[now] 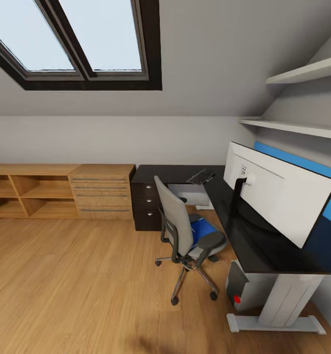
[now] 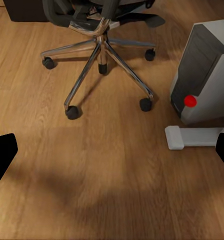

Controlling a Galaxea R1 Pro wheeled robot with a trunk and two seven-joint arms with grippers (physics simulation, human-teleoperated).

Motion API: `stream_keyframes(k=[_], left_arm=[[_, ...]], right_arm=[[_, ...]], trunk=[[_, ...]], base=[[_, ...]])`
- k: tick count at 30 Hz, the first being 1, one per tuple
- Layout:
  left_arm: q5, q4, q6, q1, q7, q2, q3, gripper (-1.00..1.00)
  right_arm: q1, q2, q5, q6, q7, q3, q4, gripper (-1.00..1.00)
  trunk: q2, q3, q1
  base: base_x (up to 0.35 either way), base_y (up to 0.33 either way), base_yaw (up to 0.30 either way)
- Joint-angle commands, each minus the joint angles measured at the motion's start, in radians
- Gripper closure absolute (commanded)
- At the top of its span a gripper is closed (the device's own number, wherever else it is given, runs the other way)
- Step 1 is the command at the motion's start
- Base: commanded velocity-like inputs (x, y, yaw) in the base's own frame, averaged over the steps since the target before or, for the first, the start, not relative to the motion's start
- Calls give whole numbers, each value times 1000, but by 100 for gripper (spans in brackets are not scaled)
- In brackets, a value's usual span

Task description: In the bedroom, organize the workspace by keeping the computer under the desk, ensuring the monitor is on the desk, placing the keyboard on the desk next to the monitor, placing the mouse on the desk next to the keyboard, moving the folder from the swivel chair onto the desk next to the mouse, stacking the notebook on top of the folder with the pen on top of the notebook, and positioning the swivel chair next to the desk.

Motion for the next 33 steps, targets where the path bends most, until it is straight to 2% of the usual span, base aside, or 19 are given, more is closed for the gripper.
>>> stream_keyframes(k=[1, 26, 33], left_arm=[[3, -1, -2, 0, 3, 0, -2, -100], [5, 2, 1, 0, 3, 0, -3, -100], [5, 25, 1, 0, 3, 2, -8, -100]], right_arm=[[-1, 0, 8, -1, -8, 1, 1, -100], [-1, -1, 8, -2, -8, -1, 1, -100], [-1, -1, 9, -2, -5, -1, 1, -100]], trunk=[[-8, -4, 4], [-183, -82, 100], [-232, -104, 127]], base=[[0, 0, 0], [0, 0, 0], [0, 0, -27]])
